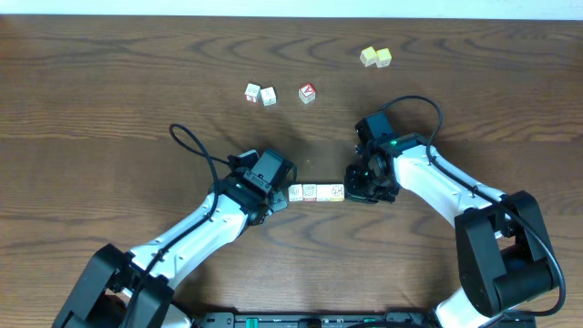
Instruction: Lift 5 blocks
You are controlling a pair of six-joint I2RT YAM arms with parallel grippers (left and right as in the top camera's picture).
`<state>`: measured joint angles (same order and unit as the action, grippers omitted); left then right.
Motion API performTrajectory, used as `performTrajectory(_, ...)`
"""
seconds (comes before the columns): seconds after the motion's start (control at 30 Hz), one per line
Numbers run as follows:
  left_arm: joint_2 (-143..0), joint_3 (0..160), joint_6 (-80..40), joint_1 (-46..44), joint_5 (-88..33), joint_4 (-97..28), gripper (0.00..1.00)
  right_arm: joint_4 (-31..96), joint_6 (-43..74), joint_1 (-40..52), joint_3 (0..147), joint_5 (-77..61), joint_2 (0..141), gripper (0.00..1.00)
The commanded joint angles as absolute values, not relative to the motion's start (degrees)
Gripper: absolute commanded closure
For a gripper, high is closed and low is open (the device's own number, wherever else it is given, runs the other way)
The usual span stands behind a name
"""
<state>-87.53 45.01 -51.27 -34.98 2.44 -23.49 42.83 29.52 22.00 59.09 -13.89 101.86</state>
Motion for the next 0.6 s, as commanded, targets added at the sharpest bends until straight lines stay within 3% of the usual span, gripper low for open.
performTrajectory(0.0,-88.9,44.2,-45.1,-34.7,2.0,-23.0,0.93,42.9,29.1,22.2,58.9,-13.5,101.9,0.99)
performTrajectory(0.57,-84.2,44.5,-35.4,-34.6,-2.6,-23.7,0.93,42.5,29.1,22.2,58.9,-12.9,101.9,0.99)
